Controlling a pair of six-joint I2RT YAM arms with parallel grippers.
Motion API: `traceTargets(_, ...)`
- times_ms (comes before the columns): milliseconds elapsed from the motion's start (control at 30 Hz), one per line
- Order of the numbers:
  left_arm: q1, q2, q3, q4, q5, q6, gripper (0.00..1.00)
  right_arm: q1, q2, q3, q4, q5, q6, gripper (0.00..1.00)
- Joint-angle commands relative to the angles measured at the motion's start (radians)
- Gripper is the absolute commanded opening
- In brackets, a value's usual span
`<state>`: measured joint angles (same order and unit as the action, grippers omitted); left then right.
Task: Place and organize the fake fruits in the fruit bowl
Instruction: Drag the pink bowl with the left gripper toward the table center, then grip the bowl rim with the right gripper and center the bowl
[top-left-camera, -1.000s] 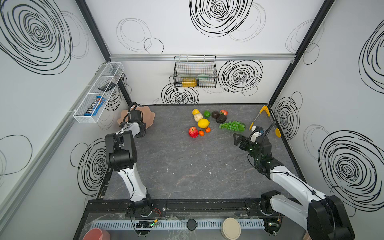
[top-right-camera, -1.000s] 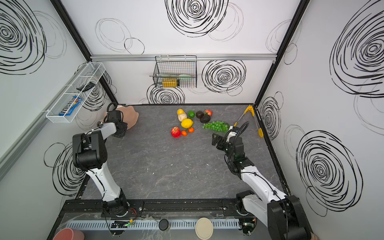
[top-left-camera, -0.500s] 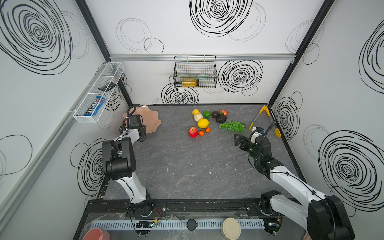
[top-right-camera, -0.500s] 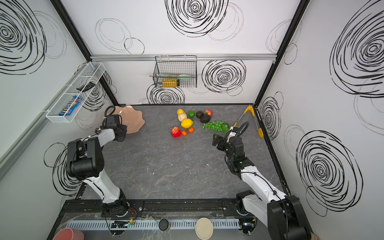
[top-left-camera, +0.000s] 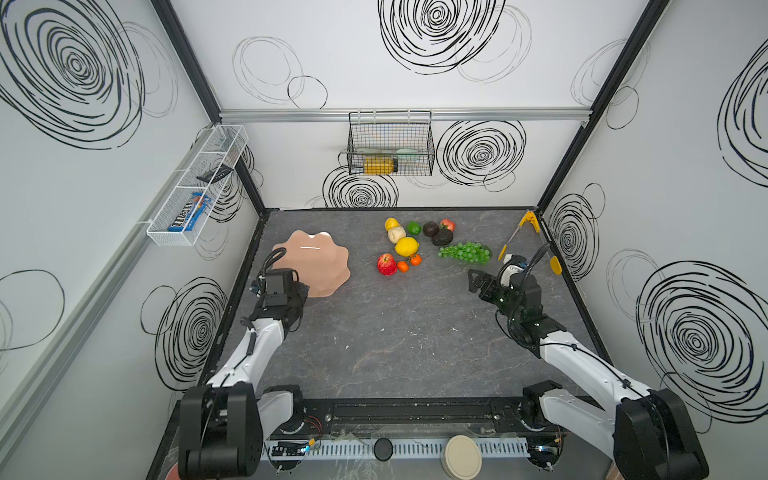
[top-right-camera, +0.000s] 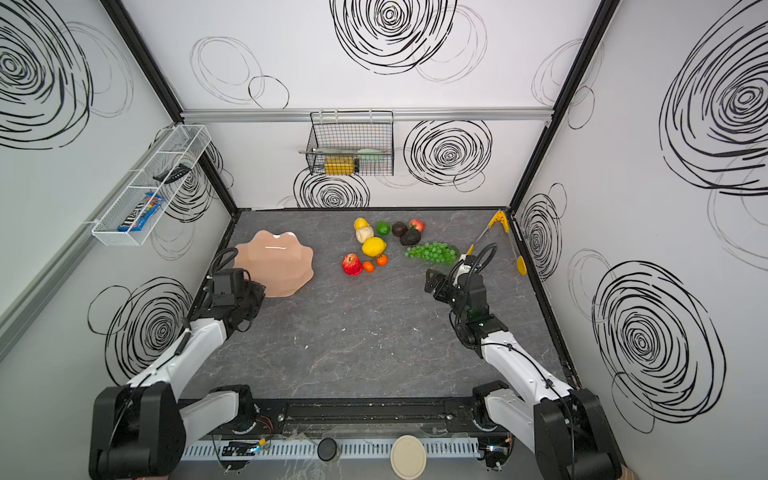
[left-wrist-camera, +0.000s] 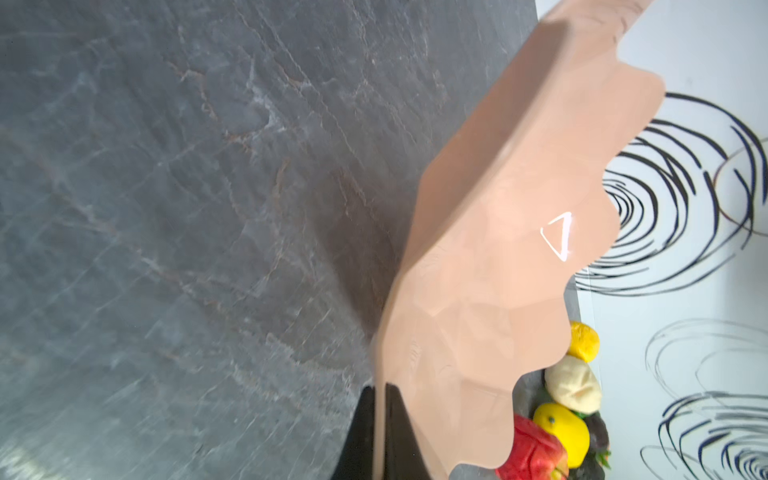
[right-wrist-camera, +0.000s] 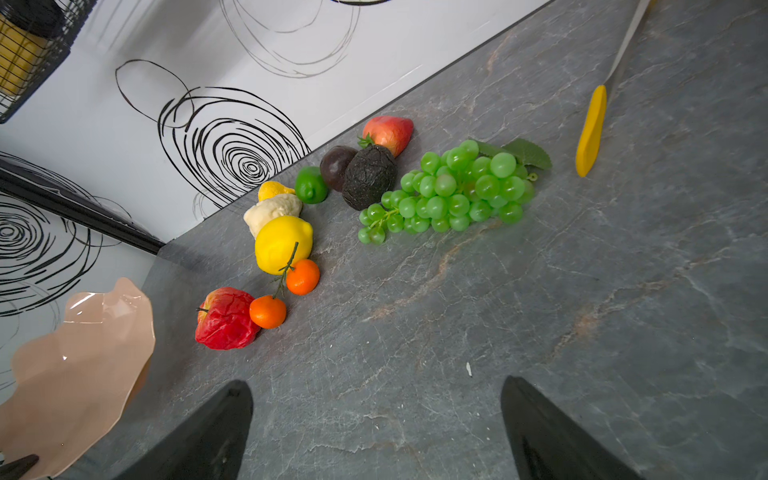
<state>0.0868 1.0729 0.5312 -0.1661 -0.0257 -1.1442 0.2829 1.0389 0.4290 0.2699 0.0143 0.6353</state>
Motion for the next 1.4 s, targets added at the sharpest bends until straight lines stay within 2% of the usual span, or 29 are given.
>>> traceTargets(0, -0.056, -0.119, -0.056, -0.083, 0.003, 0.043, 0.07, -0.004, 0.015, 0.033, -0.034, -0.011, 0.021, 0.97)
traceTargets(200, -0.236, -0.309, -0.119, -0.253, 0.062, 0.004, 0.05, -0.006, 0.039, 0.061, -0.066, -0.057, 0.029, 0.97)
traceTargets(400, -0.45, -0.434, -0.049, -0.424, 0.057, -0.006, 0.04, -0.002, 0.029, 0.078, -0.103, -0.11, 0.032, 0.97)
traceTargets(433, -0.478, -0.445, -0.037, -0.45, 0.051, -0.01, 0.0, 0.0, 0.026, 0.077, -0.109, -0.115, 0.032, 0.97)
traceTargets(467, -0.514, -0.458, -0.027, -0.47, 0.045, -0.019, 0.0, 0.002, 0.022, 0.075, -0.117, -0.119, 0.03, 0.97)
traceTargets(567, -0.602, -0.47, -0.043, -0.411, 0.084, -0.02, 0.0, 0.001, 0.003, 0.064, -0.141, -0.13, 0.024, 0.97)
traceTargets(667, -0.678, -0.384, -0.073, -0.21, 0.197, 0.029, 0.02, 0.004, -0.024, 0.054, -0.16, -0.15, 0.022, 0.97)
traceTargets(733, -0.745, -0.271, -0.042, -0.153, 0.232, 0.088, 0.02, 0.008, -0.041, 0.053, -0.172, -0.162, 0.02, 0.97)
traceTargets(900, -0.896, -0.008, 0.102, -0.126, 0.173, 0.246, 0.02, 0.027, -0.067, 0.064, -0.22, -0.209, -0.016, 0.97)
traceTargets(1100, -0.885, 0.157, 0.137, -0.03, 0.229, 0.307, 0.02, 0.073, -0.078, 0.036, -0.255, -0.251, -0.051, 0.97)
traceTargets(1133, -0.875, 0.173, 0.137, -0.019, 0.245, 0.319, 0.05, 0.082, -0.078, 0.031, -0.26, -0.255, -0.052, 0.97)
traceTargets(1267, -0.789, 0.217, 0.106, 0.049, 0.393, 0.368, 0.12, 0.129, -0.076, -0.001, -0.26, -0.275, -0.046, 0.97)
traceTargets(1367, -0.722, 0.227, 0.116, -0.006, 0.4, 0.425, 0.13, 0.174, -0.06, -0.01, -0.259, -0.257, -0.049, 0.97)
